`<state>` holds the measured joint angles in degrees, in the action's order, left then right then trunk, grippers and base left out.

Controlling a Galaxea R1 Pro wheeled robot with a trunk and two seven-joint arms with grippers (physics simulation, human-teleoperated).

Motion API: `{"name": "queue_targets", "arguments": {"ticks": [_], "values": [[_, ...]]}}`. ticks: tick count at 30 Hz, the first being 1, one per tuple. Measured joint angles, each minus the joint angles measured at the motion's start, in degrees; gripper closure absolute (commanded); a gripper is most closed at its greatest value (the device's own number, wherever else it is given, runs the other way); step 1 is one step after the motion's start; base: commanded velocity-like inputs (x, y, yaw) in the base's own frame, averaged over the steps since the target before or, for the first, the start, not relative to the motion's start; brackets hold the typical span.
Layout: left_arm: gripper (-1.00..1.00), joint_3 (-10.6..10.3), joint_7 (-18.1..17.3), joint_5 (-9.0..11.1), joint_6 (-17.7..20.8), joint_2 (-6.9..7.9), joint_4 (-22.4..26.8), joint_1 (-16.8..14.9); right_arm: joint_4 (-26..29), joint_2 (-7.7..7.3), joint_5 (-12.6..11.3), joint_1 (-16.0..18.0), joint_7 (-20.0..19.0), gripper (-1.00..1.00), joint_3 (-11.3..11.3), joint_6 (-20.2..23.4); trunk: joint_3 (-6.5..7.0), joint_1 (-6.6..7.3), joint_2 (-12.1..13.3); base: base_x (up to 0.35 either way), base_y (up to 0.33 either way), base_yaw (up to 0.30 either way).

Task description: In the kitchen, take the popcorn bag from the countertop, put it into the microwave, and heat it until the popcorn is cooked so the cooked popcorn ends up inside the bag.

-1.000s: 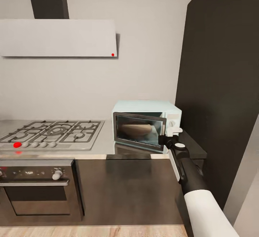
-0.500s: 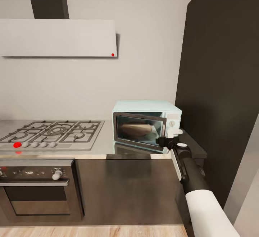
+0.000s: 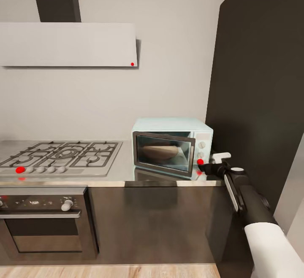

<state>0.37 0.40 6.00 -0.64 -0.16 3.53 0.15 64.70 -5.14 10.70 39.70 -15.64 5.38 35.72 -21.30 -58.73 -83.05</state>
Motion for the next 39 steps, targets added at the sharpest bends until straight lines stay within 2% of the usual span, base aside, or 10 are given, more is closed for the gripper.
{"name": "queue_targets", "arguments": {"ticks": [2, 5, 8, 18, 29, 31, 33, 34, 35, 39], "values": [[-1.0, 0.0, 0.0, 0.0, 0.0, 0.0, 0.0, -0.03, 0.0, -0.46, -0.08, 0.0, 0.2, -1.0, 0.83, -0.3, 0.0, 0.0, 0.0, 0.0, 0.0, 0.0], [-1.0, 0.0, 0.0, 0.0, 0.0, 0.0, 0.0, 0.0, 0.0, -0.59, -0.09, 0.0, 0.48, -1.0, 3.55, -0.55, 0.0, 0.0, 0.0, 0.0, 0.0, 0.0], [-1.0, 0.03, 0.0, 0.0, 0.0, -0.06, 0.0, -0.02, 0.03, -0.54, -0.09, 0.0, 0.57, -1.0, 4.57, -0.69, 0.0, 0.0, 0.0, 0.007, 0.0, 0.0], [-1.0, -0.08, 0.0, 0.0, 0.0, 0.0, 0.0, -0.01, 0.01, 0.6, -0.06, 0.0, 1.86, -1.0, 4.81, -1.45, 0.0, 0.03, 0.0, 0.249, 0.0, 0.0], [-1.0, 0.0, 0.0, 0.0, 0.0, 0.0, 0.0, -0.02, -0.67, 0.65, -0.82, -0.01, 1.13, -1.0, 4.35, -1.95, 0.0, 0.0, 0.0, 0.106, 0.0, 0.0], [-1.0, 0.0, 0.0, 0.0, 0.0, 0.0, 0.0, -0.03, -0.77, 0.59, -0.87, -0.01, 0.52, -1.0, 4.29, -1.98, 0.0, 0.0, 0.0, 0.001, 0.0, 0.0], [-1.0, 0.0, 0.0, 0.0, 0.0, 0.0, 0.0, -0.01, -1.86, 0.57, -0.88, -0.01, -3.38, -1.0, 4.19, -3.42, 0.0, 0.0, 0.0, 0.0, 0.0, 0.0], [-1.0, 0.01, 0.0, 0.0, 0.01, 0.0, 0.02, 0.02, -3.02, 0.47, -0.16, 0.03, -5.77, -1.0, 4.25, -5.62, 0.01, 0.0, 0.0, 0.0, 0.0, 0.0], [-1.0, 0.01, 0.0, 0.0, 0.01, 0.0, 0.02, -0.01, -3.6, 0.44, 0.11, 0.02, -7.29, -1.0, 5.14, -6.93, 0.01, 0.0, 0.0, 0.0, 0.0, 0.0], [-1.0, 0.01, 0.0, 0.0, 0.01, 0.0, -0.02, 0.01, -3.9, 0.42, 0.35, 0.02, -8.33, -1.0, 5.65, -7.8, 0.0, 0.0, 0.0, 0.0, 0.0, 0.0]]}}
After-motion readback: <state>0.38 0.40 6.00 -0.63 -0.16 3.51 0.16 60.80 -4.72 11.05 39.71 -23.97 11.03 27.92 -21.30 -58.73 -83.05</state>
